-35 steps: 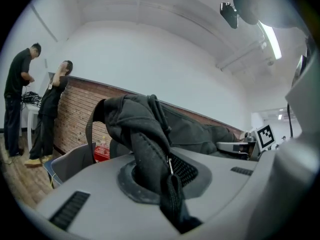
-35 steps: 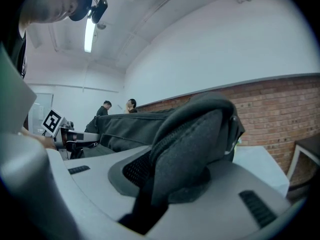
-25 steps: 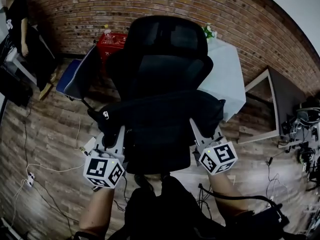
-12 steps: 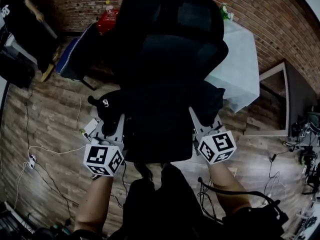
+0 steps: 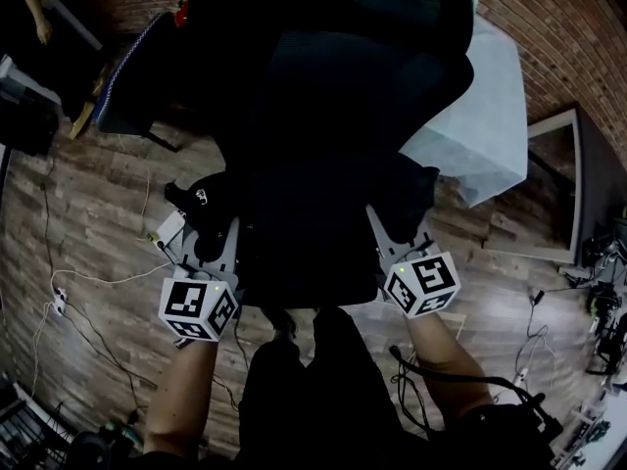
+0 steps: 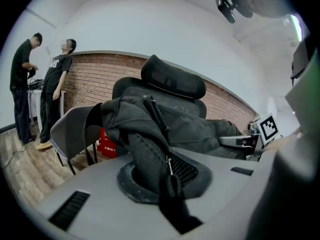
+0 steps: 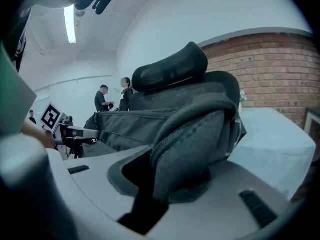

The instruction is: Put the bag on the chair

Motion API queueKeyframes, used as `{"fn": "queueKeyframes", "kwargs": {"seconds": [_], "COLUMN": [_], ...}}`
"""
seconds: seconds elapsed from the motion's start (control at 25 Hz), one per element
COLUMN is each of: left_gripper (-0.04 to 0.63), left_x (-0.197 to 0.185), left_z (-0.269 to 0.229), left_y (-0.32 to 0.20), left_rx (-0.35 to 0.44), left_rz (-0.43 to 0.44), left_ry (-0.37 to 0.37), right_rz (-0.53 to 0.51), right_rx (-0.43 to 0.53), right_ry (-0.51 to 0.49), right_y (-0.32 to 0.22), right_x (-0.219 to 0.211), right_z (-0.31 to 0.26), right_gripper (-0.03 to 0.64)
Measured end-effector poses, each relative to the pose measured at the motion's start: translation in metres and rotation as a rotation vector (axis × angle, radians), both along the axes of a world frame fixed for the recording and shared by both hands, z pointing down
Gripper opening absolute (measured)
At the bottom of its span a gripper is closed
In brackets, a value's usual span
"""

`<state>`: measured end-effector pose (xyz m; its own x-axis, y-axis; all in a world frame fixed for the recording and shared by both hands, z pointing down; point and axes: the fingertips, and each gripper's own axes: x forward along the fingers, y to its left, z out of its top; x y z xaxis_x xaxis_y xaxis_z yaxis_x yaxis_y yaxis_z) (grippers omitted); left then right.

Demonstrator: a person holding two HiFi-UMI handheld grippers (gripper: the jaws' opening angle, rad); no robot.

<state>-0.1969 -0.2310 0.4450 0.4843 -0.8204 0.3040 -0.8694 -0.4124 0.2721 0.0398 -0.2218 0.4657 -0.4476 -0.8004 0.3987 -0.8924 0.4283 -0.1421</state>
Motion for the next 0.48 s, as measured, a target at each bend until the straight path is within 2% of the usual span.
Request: {"fn": "queueKeyframes", "kwargs": {"seconds": [0.48], "left_gripper": [0.046], "left_x": [0.009], "left_z": [0.059], "left_y": [-0.023], "left_rx": [-0.058], "left_rz": [-0.030], "left_ry": [-0.010], "right_rz": [0.045], "right_rx": [-0.075], "right_ry": [0.010], "right_y": [-0.022], "right_x": [0.010], "right_z": [0.055], "right_gripper": [0.097]}}
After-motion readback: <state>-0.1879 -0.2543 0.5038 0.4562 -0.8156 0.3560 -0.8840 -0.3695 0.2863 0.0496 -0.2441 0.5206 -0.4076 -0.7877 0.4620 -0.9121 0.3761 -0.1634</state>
